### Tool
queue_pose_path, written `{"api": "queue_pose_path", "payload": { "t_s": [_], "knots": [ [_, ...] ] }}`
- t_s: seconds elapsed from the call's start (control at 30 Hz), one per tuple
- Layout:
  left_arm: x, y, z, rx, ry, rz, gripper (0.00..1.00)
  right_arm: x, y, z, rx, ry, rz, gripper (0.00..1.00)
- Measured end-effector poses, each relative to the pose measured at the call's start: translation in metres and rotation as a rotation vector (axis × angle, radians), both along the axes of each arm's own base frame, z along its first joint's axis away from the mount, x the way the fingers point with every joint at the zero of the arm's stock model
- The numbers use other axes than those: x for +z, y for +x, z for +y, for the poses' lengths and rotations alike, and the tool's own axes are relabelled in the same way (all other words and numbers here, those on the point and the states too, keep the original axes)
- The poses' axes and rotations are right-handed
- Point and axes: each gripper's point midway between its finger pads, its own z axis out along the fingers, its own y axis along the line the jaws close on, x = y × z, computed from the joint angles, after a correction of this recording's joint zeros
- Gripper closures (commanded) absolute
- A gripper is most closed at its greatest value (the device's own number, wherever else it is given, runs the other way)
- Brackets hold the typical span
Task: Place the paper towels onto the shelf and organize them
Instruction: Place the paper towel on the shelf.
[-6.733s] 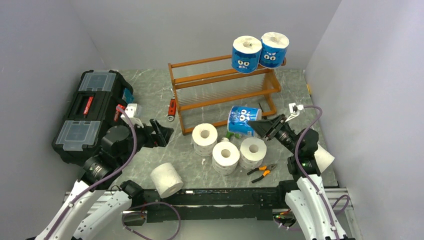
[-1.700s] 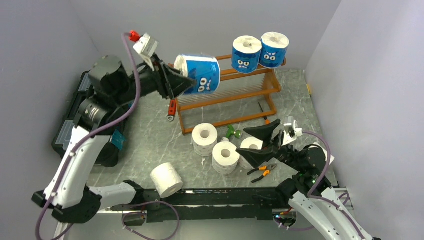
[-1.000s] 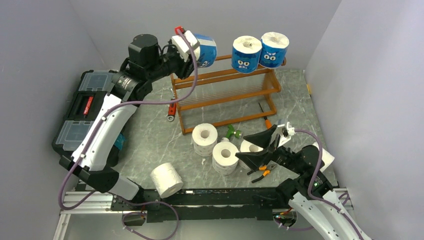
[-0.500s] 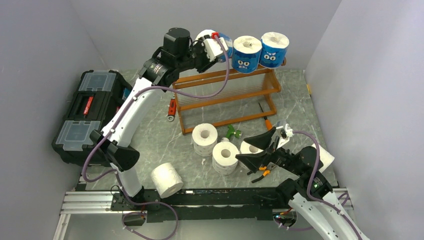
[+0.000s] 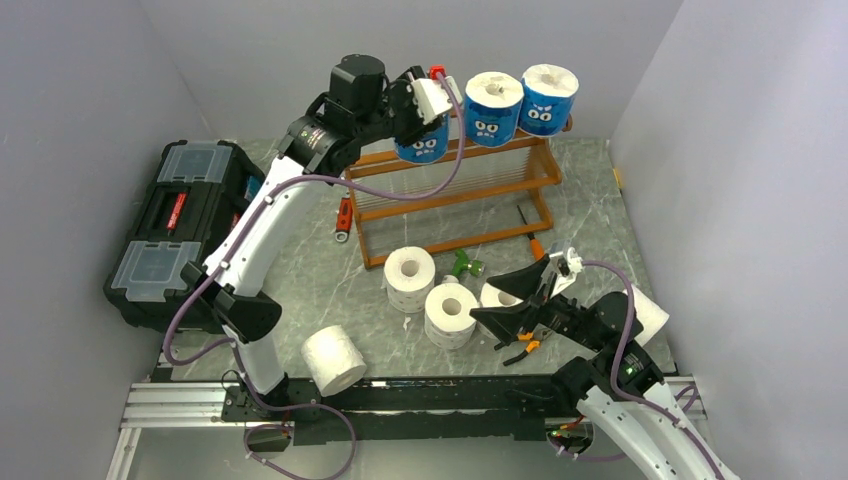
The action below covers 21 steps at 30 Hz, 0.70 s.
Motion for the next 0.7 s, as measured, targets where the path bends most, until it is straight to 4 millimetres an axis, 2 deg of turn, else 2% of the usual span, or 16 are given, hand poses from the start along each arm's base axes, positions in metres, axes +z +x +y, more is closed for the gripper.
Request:
{"api": "queue_pose_path", "payload": {
  "t_s": [0.1, 0.23, 0.47, 0.57, 0.7],
  "knots": [
    [0.006, 0.000, 0.001, 0.006, -0.007, -0.012, 0.48, -0.002, 0.001, 0.001, 0.000, -0.003, 0.006, 0.00],
    [0.004, 0.003, 0.002, 0.018, -0.003, -0.010, 0.50, -0.002, 0.001, 0.001, 0.000, -0.004, 0.007, 0.00],
    [0.003, 0.007, 0.001, 0.031, -0.022, -0.023, 0.28, -0.002, 0.001, 0.001, 0.000, -0.003, 0.005, 0.00],
    [0.003, 0.002, 0.004, 0.038, -0.056, -0.028, 0.23, -0.003, 0.002, 0.001, 0.000, -0.004, 0.007, 0.00],
    [0.029, -0.011, 0.017, 0.063, -0.149, -0.077, 0.17, -0.004, 0.002, 0.001, 0.000, -0.005, 0.009, 0.00]
  ]
}}
